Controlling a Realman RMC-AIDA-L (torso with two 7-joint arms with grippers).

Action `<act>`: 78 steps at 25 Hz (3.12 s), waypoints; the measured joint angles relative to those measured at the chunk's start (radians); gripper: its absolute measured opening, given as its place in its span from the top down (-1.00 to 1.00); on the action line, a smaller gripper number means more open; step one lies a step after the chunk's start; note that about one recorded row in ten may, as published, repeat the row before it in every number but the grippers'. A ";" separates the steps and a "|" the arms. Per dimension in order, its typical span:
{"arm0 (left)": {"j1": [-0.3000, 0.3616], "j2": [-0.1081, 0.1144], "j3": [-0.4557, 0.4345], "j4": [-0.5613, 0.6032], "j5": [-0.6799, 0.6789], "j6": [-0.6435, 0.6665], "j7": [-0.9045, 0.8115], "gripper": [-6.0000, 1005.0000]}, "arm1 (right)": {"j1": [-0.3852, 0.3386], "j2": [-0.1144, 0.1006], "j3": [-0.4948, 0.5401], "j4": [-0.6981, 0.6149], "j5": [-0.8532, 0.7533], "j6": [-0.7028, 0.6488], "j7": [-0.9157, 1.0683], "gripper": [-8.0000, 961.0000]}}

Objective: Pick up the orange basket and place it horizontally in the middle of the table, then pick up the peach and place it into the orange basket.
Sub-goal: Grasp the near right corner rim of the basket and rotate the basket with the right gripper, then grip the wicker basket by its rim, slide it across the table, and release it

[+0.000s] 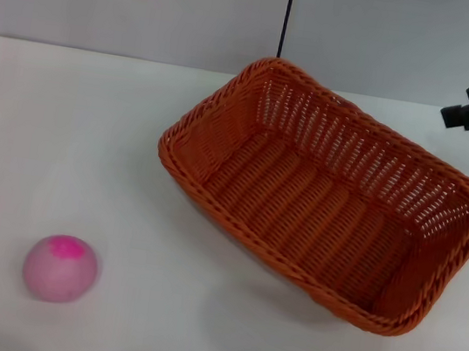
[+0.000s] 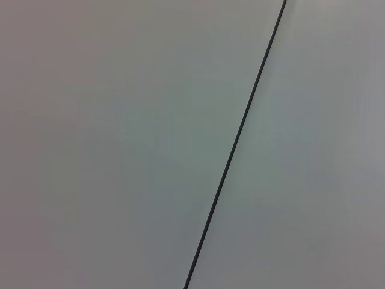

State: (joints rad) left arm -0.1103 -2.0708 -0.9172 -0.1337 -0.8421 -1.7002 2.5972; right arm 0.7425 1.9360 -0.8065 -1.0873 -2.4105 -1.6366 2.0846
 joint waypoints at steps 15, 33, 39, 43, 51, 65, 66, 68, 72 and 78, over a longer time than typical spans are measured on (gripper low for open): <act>-0.010 0.002 -0.001 -0.009 -0.001 -0.003 -0.020 0.13 | 0.006 0.055 -0.073 0.041 -0.118 0.064 -0.002 -0.06; -0.010 0.002 0.000 -0.009 0.001 -0.005 -0.029 0.12 | 0.012 0.065 -0.117 0.150 -0.135 0.162 -0.026 0.08; -0.008 0.002 0.000 -0.009 0.001 -0.004 -0.035 0.12 | -0.001 0.076 -0.108 0.151 -0.119 0.183 -0.026 0.56; -0.006 0.001 0.003 -0.009 0.000 -0.001 -0.040 0.12 | -0.017 0.077 -0.106 0.146 -0.069 0.182 -0.028 0.59; -0.003 0.000 0.017 -0.001 0.000 -0.001 -0.040 0.12 | -0.085 0.077 -0.105 0.048 0.106 0.132 -0.098 0.63; 0.000 0.000 0.025 0.000 0.000 -0.005 -0.040 0.12 | -0.134 0.028 -0.078 -0.041 0.426 -0.026 -0.217 0.64; 0.000 0.000 0.025 0.000 0.000 -0.005 -0.040 0.12 | -0.134 0.028 -0.078 -0.041 0.426 -0.026 -0.217 0.64; 0.000 0.000 0.024 -0.002 0.000 -0.006 -0.040 0.12 | -0.119 0.017 -0.071 -0.042 0.429 -0.064 -0.234 0.64; 0.000 0.000 0.024 -0.003 0.000 -0.007 -0.040 0.12 | -0.076 -0.017 -0.068 -0.034 0.427 -0.153 -0.249 0.63; 0.000 0.000 0.024 -0.008 0.000 -0.008 -0.040 0.12 | -0.003 -0.042 -0.070 -0.015 0.372 -0.244 -0.250 0.63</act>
State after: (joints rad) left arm -0.1104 -2.0709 -0.8928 -0.1418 -0.8421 -1.7082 2.5571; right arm 0.7396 1.8944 -0.8769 -1.1022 -2.0388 -1.8810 1.8347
